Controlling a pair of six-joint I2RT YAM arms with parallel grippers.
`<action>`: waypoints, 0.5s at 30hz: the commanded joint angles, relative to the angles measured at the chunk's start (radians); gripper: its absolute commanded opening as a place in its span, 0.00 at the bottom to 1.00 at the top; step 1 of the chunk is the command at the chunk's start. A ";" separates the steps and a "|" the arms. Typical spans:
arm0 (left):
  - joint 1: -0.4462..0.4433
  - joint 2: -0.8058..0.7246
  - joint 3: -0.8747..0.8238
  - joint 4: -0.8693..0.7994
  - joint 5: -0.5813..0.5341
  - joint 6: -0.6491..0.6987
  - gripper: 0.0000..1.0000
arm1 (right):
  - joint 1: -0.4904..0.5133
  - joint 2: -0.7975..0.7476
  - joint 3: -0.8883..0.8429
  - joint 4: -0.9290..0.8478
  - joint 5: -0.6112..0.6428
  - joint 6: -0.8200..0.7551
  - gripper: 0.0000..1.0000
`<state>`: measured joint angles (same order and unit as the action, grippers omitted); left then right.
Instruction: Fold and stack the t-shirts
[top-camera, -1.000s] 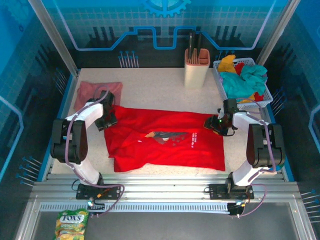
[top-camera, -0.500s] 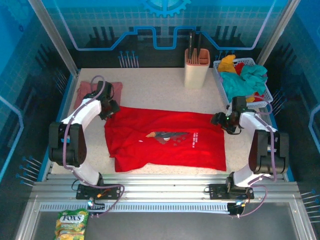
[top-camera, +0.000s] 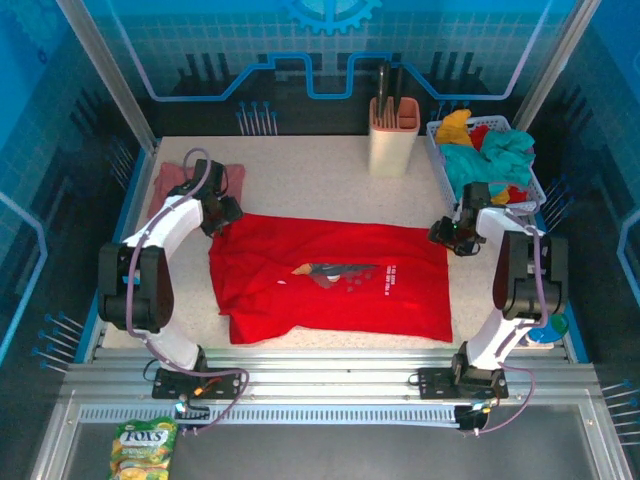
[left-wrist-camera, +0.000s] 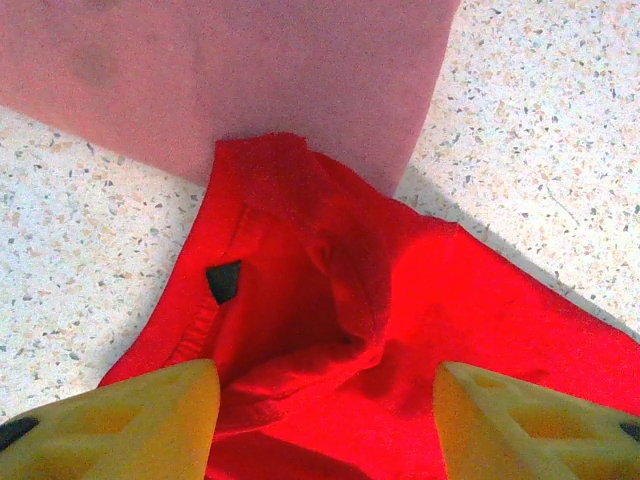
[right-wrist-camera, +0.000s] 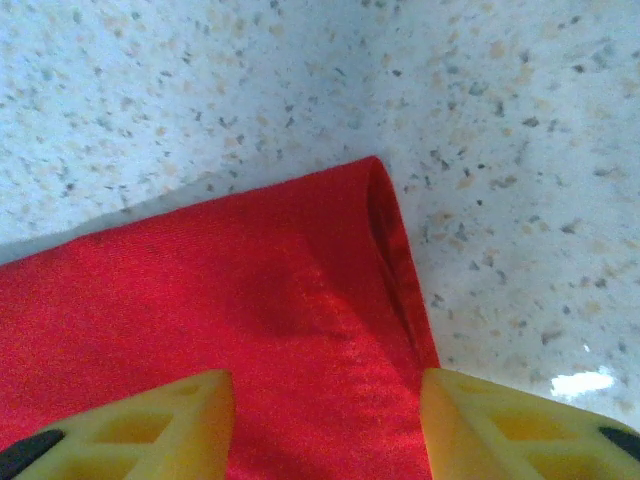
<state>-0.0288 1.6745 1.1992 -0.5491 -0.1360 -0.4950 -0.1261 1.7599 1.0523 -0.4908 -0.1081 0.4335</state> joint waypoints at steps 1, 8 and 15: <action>0.006 0.019 0.020 0.005 0.004 0.018 0.59 | -0.015 0.040 0.062 -0.020 0.009 -0.003 0.46; -0.005 -0.027 -0.025 0.043 0.068 0.030 0.57 | -0.017 0.150 0.180 -0.049 0.062 0.021 0.28; -0.124 -0.070 -0.066 0.063 0.147 0.099 0.58 | -0.014 0.164 0.230 -0.035 0.044 0.038 0.29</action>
<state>-0.1108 1.6447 1.1549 -0.5098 -0.0765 -0.4450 -0.1257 1.9072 1.2400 -0.5995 -0.0792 0.4541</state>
